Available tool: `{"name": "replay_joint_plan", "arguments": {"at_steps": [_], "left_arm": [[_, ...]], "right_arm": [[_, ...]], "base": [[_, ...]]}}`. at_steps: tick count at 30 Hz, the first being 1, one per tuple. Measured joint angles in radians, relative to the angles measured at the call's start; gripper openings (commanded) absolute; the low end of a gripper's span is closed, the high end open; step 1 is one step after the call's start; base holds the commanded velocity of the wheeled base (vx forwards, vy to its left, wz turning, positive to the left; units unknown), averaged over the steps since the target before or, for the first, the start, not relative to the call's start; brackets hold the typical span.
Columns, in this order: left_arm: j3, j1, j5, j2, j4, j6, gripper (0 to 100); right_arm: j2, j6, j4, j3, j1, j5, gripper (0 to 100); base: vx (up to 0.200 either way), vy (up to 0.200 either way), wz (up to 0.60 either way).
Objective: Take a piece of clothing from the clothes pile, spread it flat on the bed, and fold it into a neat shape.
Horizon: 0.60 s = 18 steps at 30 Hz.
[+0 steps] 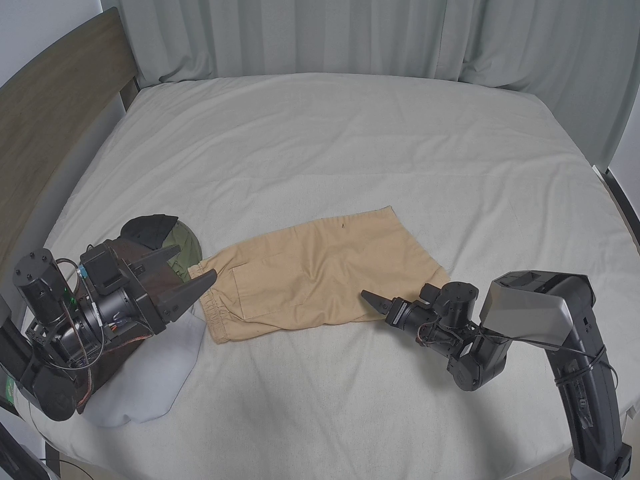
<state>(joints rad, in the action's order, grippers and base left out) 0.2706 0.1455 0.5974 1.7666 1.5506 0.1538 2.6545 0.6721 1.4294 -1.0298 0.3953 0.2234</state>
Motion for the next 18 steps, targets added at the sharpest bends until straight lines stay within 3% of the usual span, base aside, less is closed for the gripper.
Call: {"name": "replay_joint_plan", "arguments": {"at_steps": [1,18], "left_arm": [[0.0,0.0,0.0,0.0,0.0,0.0,100],[0.008,0.003,-0.032,0.036,0.0,-0.002,100]], "right_arm": [[0.001,0.0,0.001,0.0,0.0,0.0,0],[0.001,0.004,0.019,0.037,0.0,0.0,0]], "base": [[0.0,0.0,0.0],[0.0,0.0,0.0]]}}
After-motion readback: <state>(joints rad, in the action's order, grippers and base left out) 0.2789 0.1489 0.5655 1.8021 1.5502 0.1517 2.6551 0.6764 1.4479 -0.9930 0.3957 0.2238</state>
